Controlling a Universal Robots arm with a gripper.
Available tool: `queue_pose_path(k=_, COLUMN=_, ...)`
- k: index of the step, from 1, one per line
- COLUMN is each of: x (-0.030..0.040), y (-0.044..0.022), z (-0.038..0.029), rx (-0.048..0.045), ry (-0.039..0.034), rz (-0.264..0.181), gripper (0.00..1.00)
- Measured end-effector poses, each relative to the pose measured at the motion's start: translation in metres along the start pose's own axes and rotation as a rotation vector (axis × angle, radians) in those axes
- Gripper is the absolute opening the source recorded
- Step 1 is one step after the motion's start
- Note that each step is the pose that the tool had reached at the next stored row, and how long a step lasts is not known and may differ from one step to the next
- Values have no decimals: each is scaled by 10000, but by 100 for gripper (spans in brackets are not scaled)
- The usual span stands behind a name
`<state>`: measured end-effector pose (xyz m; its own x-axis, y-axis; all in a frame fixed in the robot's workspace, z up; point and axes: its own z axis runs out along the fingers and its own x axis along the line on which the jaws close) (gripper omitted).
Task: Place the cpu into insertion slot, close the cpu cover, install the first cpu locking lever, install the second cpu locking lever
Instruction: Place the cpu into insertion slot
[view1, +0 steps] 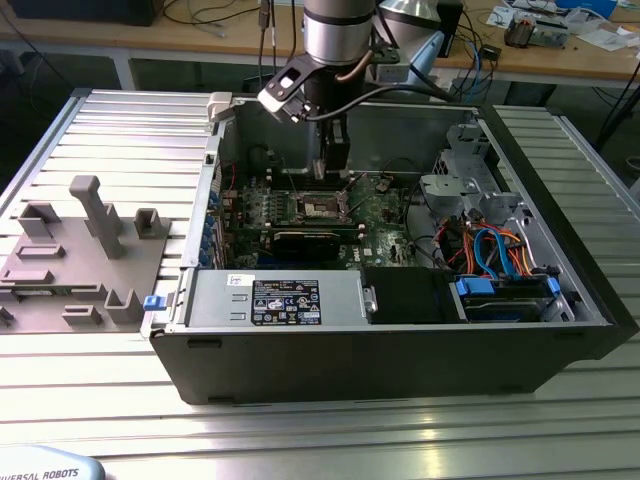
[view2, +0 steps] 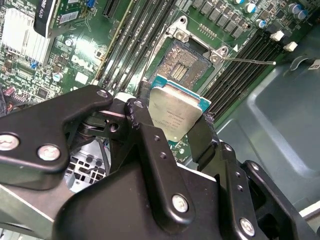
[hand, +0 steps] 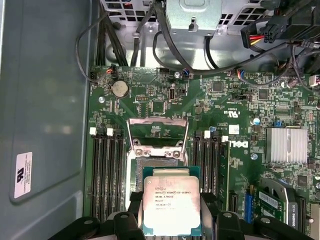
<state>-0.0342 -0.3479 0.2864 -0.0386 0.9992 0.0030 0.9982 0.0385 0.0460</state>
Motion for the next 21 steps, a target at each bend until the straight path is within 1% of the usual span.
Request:
queue_pose_path(k=10, x=1, y=-28, z=43, rx=0, ry=2, rz=1, gripper=54)
queue_pose_path(k=21, x=1, y=-34, z=94, rx=1, ry=0, rz=0, gripper=54)
